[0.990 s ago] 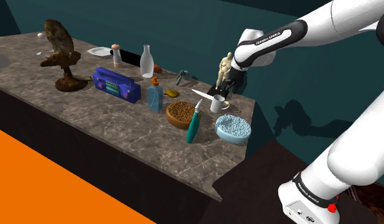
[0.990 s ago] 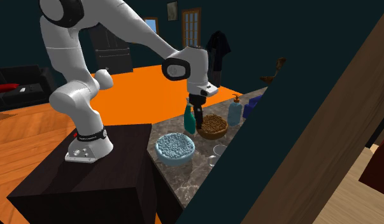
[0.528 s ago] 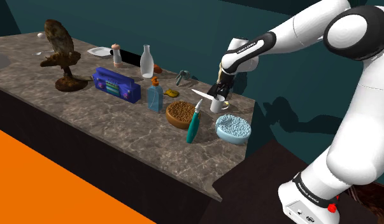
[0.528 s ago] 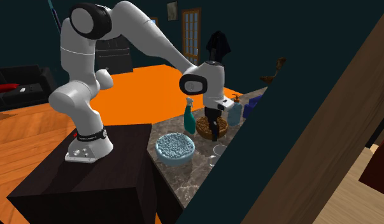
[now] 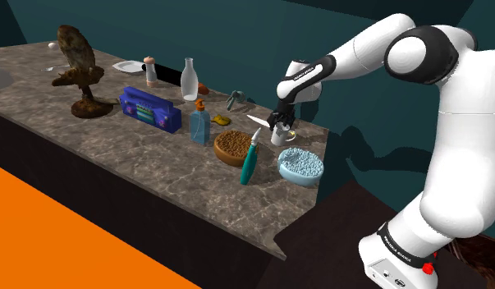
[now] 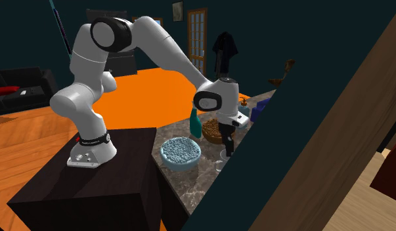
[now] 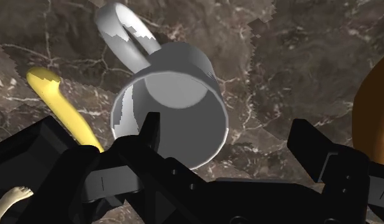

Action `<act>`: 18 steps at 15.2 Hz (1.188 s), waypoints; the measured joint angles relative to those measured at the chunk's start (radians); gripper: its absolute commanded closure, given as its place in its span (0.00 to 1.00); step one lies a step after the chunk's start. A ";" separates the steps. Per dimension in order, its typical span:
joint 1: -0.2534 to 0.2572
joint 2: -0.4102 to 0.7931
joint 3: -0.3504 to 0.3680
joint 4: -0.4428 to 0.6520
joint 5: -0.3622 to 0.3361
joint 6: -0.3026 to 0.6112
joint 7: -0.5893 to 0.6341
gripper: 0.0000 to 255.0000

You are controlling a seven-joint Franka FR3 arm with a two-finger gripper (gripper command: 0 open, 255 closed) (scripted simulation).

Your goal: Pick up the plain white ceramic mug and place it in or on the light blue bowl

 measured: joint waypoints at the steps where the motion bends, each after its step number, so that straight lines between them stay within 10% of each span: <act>1: -0.001 0.014 0.002 0.004 0.002 0.010 -0.002 0.00; 9: -0.004 0.040 0.005 0.006 0.006 0.034 -0.005 0.00; 10: -0.004 0.040 0.005 0.006 0.006 0.034 -0.005 1.00; 18: -0.004 0.040 0.005 0.006 0.006 0.034 -0.005 1.00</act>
